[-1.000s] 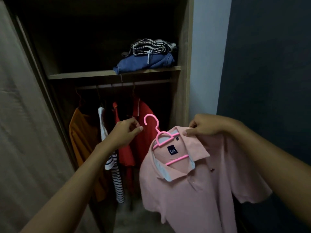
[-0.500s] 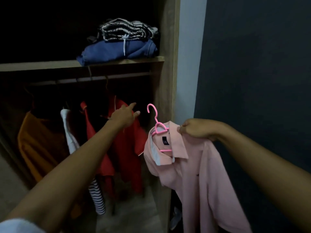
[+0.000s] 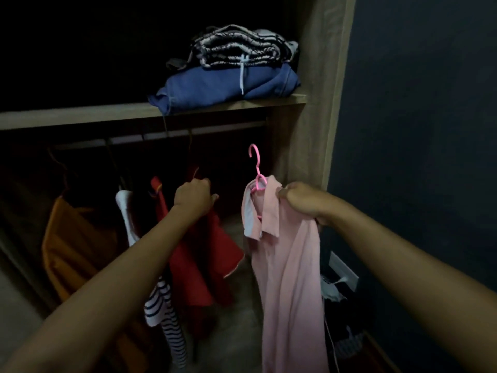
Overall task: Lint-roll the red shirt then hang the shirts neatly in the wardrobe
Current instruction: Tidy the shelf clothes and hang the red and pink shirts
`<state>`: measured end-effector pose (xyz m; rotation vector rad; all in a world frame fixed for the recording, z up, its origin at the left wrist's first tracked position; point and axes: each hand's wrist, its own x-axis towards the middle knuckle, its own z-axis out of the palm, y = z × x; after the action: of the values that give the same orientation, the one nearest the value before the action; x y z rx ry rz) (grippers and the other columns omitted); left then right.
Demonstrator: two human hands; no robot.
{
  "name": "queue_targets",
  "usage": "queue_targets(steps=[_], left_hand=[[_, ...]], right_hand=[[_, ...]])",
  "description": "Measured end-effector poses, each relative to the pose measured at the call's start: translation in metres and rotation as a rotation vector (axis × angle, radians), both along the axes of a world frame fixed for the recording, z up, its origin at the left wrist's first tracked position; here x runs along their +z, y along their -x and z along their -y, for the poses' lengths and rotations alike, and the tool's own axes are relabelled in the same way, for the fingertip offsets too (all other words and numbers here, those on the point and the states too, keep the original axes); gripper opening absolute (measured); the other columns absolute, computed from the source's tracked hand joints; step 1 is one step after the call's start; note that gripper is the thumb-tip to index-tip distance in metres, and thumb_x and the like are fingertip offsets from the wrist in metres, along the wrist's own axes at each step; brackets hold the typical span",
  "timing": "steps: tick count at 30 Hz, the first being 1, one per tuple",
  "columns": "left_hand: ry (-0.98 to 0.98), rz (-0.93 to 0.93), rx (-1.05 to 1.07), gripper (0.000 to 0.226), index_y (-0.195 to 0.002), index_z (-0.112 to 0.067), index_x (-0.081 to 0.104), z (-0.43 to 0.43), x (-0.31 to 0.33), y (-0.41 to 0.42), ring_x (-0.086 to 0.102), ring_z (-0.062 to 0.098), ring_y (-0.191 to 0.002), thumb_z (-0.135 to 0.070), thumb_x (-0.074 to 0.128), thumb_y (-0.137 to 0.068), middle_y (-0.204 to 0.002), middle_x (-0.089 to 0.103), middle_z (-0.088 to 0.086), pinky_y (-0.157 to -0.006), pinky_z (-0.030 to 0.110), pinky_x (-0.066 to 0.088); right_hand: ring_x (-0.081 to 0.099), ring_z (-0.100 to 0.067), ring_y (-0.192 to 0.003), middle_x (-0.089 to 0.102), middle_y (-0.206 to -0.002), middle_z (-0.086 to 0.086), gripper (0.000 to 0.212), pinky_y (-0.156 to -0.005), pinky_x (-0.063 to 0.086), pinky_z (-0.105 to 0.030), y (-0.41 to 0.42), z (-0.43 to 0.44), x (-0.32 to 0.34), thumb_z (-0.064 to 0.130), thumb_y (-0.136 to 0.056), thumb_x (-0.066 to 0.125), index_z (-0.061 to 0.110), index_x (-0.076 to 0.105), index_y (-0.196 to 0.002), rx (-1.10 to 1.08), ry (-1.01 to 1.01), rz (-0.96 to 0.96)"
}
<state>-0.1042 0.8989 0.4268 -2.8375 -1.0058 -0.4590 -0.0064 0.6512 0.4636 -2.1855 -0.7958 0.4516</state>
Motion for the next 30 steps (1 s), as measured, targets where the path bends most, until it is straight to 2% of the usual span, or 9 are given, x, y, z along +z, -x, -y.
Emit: queue_targets(steps=[3, 6, 8, 10, 13, 16, 20, 22, 30], left_hand=[[0.012, 0.054, 0.03, 0.054, -0.121, -0.007, 0.06, -0.013, 0.004, 0.004, 0.064, 0.04, -0.11, -0.05, 0.065, -0.089, -0.119, 0.065, 0.019, -0.084, 0.042, 0.053], [0.08, 0.098, 0.054, 0.054, -0.117, -0.004, 0.064, -0.021, 0.004, 0.008, 0.063, 0.042, -0.111, -0.048, 0.066, -0.087, -0.121, 0.064, 0.022, -0.089, 0.044, 0.053], [0.121, 0.104, 0.064, 0.055, -0.119, -0.002, 0.063, -0.023, 0.004, 0.009, 0.062, 0.043, -0.113, -0.046, 0.065, -0.087, -0.124, 0.062, 0.024, -0.092, 0.044, 0.052], [0.15, 0.113, 0.072, 0.056, -0.122, -0.001, 0.061, -0.024, 0.005, 0.01, 0.061, 0.043, -0.116, -0.045, 0.064, -0.088, -0.126, 0.061, 0.025, -0.093, 0.043, 0.051], [0.164, 0.14, 0.075, 0.054, -0.121, 0.001, 0.061, -0.025, 0.005, 0.011, 0.06, 0.045, -0.115, -0.043, 0.062, -0.09, -0.125, 0.061, 0.026, -0.092, 0.044, 0.051], [0.191, 0.185, 0.055, 0.051, -0.115, 0.002, 0.062, -0.023, 0.005, 0.012, 0.061, 0.045, -0.112, -0.043, 0.06, -0.091, -0.121, 0.062, 0.027, -0.09, 0.044, 0.051], [0.208, 0.217, 0.043, 0.048, -0.109, 0.001, 0.064, -0.02, 0.007, 0.012, 0.061, 0.044, -0.108, -0.043, 0.057, -0.092, -0.117, 0.062, 0.025, -0.087, 0.043, 0.051], [0.21, 0.224, 0.031, 0.047, -0.105, 0.001, 0.064, -0.019, 0.007, 0.011, 0.061, 0.045, -0.106, -0.044, 0.056, -0.092, -0.114, 0.063, 0.026, -0.086, 0.043, 0.05], [0.213, 0.233, 0.016, 0.045, -0.096, -0.001, 0.064, -0.007, 0.01, 0.002, 0.062, 0.044, -0.1, -0.045, 0.055, -0.093, -0.107, 0.064, 0.023, -0.08, 0.042, 0.05]], right_hand=[[0.059, -0.023, -0.086, 0.064, -0.1, -0.013, 0.039, -0.063, 0.041, -0.027, 0.004, -0.031, -0.002, 0.035, -0.104, 0.041, 0.005, 0.066, -0.108, -0.046, -0.107, 0.094], [0.054, -0.022, -0.082, 0.059, -0.095, -0.01, 0.029, -0.055, 0.032, -0.025, 0.007, -0.055, -0.009, 0.03, -0.105, 0.04, 0.012, 0.059, -0.094, -0.074, -0.166, 0.149], [0.053, -0.022, -0.084, 0.058, -0.095, -0.009, 0.026, -0.06, 0.033, -0.026, 0.005, -0.068, -0.015, 0.029, -0.105, 0.039, 0.012, 0.054, -0.092, -0.097, -0.181, 0.173], [0.05, -0.022, -0.086, 0.054, -0.095, -0.01, 0.025, -0.071, 0.034, -0.027, 0.002, -0.079, -0.017, 0.028, -0.105, 0.038, 0.011, 0.05, -0.091, -0.122, -0.193, 0.209], [0.05, -0.023, -0.088, 0.057, -0.1, -0.017, 0.022, -0.074, 0.032, -0.027, -0.004, -0.094, -0.016, 0.026, -0.106, 0.037, 0.009, 0.045, -0.093, -0.15, -0.232, 0.233], [0.055, -0.027, -0.092, 0.063, -0.114, -0.023, 0.024, -0.074, 0.031, -0.025, -0.012, -0.108, -0.016, 0.026, -0.106, 0.037, 0.008, 0.048, -0.097, -0.154, -0.259, 0.227], [0.059, -0.034, -0.11, 0.062, -0.122, -0.023, 0.038, -0.076, 0.033, -0.023, -0.027, -0.128, -0.02, 0.027, -0.106, 0.037, -0.005, 0.055, -0.118, -0.149, -0.295, 0.186], [0.059, -0.036, -0.113, 0.061, -0.124, -0.024, 0.039, -0.077, 0.033, -0.023, -0.035, -0.137, -0.022, 0.026, -0.106, 0.037, -0.005, 0.054, -0.12, -0.145, -0.296, 0.183], [0.055, -0.041, -0.122, 0.058, -0.132, -0.028, 0.04, -0.093, 0.044, -0.034, -0.07, -0.144, -0.033, 0.023, -0.105, 0.04, -0.006, 0.054, -0.127, -0.131, -0.185, 0.191]])
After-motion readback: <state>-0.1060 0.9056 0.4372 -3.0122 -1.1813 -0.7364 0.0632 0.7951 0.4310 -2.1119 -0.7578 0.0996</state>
